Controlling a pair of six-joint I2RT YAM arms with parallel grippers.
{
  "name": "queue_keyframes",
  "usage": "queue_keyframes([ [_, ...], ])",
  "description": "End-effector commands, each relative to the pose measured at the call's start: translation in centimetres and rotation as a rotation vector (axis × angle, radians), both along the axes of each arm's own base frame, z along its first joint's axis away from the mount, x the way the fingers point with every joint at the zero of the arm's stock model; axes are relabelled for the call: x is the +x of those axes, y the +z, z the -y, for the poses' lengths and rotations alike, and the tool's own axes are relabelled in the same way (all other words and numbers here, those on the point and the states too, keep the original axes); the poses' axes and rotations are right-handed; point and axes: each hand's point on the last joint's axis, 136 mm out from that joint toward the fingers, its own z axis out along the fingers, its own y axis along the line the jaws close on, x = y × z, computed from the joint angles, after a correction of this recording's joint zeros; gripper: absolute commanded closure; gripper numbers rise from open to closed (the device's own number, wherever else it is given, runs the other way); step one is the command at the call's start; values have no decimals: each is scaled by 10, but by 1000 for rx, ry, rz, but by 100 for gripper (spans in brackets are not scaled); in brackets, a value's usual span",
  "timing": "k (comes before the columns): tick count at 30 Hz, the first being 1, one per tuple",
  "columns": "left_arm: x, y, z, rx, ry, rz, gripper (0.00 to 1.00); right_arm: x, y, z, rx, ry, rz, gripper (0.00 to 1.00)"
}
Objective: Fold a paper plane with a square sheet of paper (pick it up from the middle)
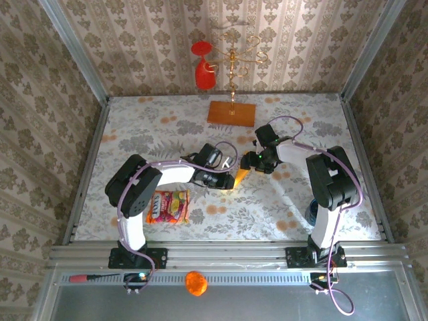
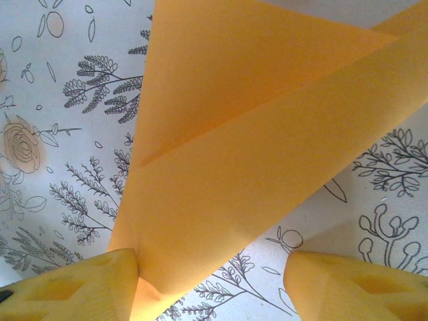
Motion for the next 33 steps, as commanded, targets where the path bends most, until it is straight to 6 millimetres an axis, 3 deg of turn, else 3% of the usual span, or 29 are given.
queue_keyframes([
  [1,-9,-13,-8,40,6,-57,78,-19,-60,38,-197,-44,-109,34],
  [11,-14,-21,-13,120,-19,-45,82,-19,-63,38,-204,-47,-117,34],
  [21,16,44,-19,9,70,126,63,-20,-61,32,-184,-49,-124,35],
  [26,19,59,5,-100,66,142,67,-20,-63,32,-186,-56,-135,33],
  [33,27,49,35,-150,53,100,78,-21,-66,31,-186,-58,-145,28],
])
